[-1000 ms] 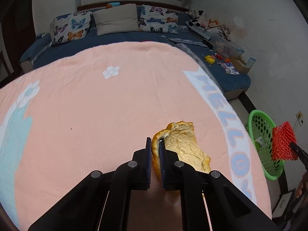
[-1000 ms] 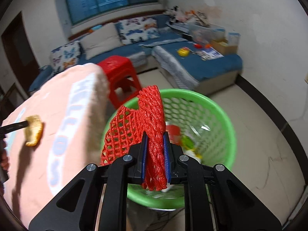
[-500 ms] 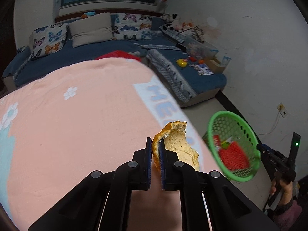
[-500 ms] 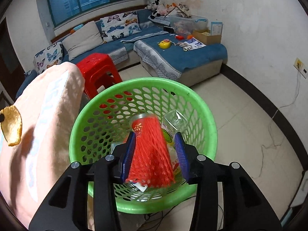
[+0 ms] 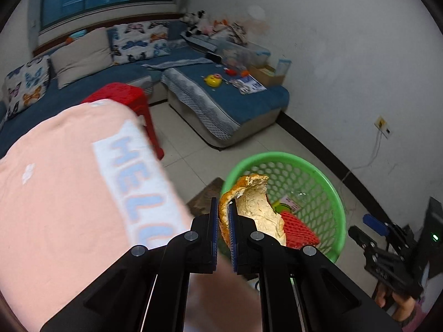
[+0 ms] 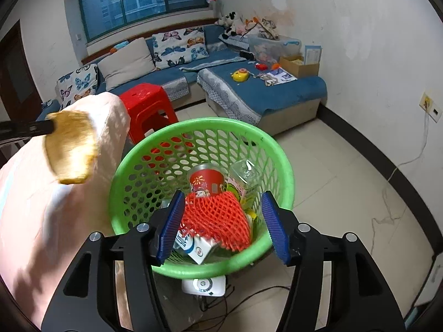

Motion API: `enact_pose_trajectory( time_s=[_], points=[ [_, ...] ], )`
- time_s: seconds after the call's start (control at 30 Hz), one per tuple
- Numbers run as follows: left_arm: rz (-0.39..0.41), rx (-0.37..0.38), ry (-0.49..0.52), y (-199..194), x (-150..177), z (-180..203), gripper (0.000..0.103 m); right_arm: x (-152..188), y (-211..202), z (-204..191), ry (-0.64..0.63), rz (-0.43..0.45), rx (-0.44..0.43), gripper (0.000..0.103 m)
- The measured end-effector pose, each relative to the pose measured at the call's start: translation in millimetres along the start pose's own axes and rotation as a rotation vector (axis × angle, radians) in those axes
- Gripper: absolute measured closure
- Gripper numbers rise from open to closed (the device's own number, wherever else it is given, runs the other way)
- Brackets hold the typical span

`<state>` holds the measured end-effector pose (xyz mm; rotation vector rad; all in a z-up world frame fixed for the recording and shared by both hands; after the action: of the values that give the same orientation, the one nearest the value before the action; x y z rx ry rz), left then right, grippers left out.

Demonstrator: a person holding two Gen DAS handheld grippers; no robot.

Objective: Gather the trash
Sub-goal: 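Drop the red net from the right tool while the left tool drops the orange peel into the basket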

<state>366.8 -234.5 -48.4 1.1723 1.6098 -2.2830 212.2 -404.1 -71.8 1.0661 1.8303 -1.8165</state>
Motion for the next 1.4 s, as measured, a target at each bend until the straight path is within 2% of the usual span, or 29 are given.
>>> enact_pose_trajectory(
  time_s=[0.23,0.53,0.6,0.67,0.7,0.8,0.93,1.0,1.07,1.2,1.4],
  points=[
    [-0.065,0.012,0.079,46,-3,48,0.096,9,-13,17,0.003,0.009,0.031,0.042],
    [-0.162,0.047,0.056,89,9,80,0.094,19,-21,35,0.045,0.010,0.028,0.041],
    [-0.198,0.081,0.027,100,15,85,0.084,21,-22,35,0.050,0.010,0.029,0.041],
    [-0.192,0.086,0.005,103,18,87,0.063,25,-23,35,0.053,0.005,0.026,0.041],
    [-0.183,0.090,-0.002,102,19,87,0.059,27,-24,35,0.053,0.005,0.027,0.041],
    [-0.176,0.101,0.000,94,23,85,0.053,28,-27,32,0.051,0.005,0.019,0.041],
    [-0.132,0.079,0.004,66,22,72,0.047,27,-32,27,0.060,0.013,-0.004,0.041],
    [-0.119,0.059,0.006,53,22,64,0.045,28,-36,21,0.057,0.022,-0.014,0.041],
    [-0.090,0.022,0.007,33,25,55,0.035,28,-40,14,0.056,0.024,-0.029,0.041],
    [-0.050,-0.021,0.008,1,36,39,0.032,30,-48,-3,0.043,0.027,-0.058,0.039],
    [0.021,-0.111,0.007,-57,61,14,0.020,33,-70,-45,-0.016,0.043,-0.101,0.033]
  ],
)
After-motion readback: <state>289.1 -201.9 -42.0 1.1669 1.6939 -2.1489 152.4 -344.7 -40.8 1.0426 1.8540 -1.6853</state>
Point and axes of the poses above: each gripper's, at about its wrist camera, not at the fingertips, and y roughly the way its jaws point, z to its right, x to its underside, the point moved 4 cm from there along y, roughly the way its jaws point, and after that the axes turned 4 degrees about y, right-handed, at the moved point
